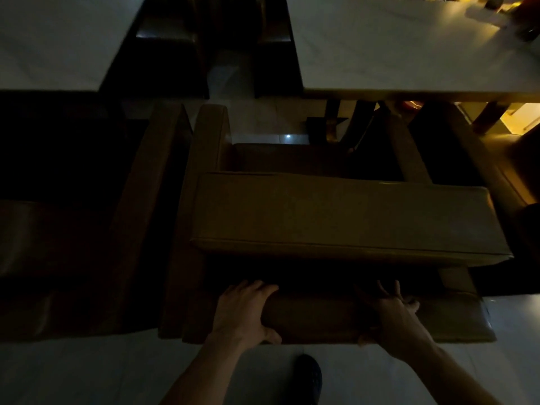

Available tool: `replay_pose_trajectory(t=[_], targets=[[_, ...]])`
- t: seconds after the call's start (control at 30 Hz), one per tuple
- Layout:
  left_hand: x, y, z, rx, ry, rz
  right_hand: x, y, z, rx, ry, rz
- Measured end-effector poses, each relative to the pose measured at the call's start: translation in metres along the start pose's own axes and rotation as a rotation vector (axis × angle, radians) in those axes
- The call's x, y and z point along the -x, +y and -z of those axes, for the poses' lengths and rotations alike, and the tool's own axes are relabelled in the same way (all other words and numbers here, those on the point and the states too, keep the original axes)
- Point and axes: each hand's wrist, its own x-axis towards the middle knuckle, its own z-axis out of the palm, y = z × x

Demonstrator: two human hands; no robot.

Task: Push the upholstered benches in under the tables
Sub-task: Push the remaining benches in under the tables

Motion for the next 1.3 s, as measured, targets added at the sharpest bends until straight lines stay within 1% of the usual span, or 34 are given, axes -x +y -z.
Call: replay_pose_trajectory(t=[0.33, 0.63, 0.83, 0.93, 1.13, 1.3], targets=[[-0.030, -0.002, 0.021, 0.053, 0.040, 0.047, -0.020, -0.014, 0.036, 0.022, 0.081, 0.057], [-0.023, 0.003, 0.013, 0.064, 0.098, 0.061, -0.018, -0.014, 0.032, 0.031, 0.109, 0.058], [-0.013, 0.005, 0.006, 0.086, 0.121, 0.072, -0.012, -0.011, 0.025, 0.050, 0.098, 0.060], [-0.007, 0.005, 0.001, 0.082, 0.109, 0.072, -0.009, -0.010, 0.023, 0.072, 0.068, 0.047], [-0.011, 0.002, 0.005, 0.093, 0.051, 0.067, -0.011, -0.012, 0.023, 0.073, 0.059, 0.036], [-0.014, 0.002, 0.008, 0.097, 0.008, 0.064, -0.015, -0.011, 0.026, 0.036, 0.032, 0.028]])
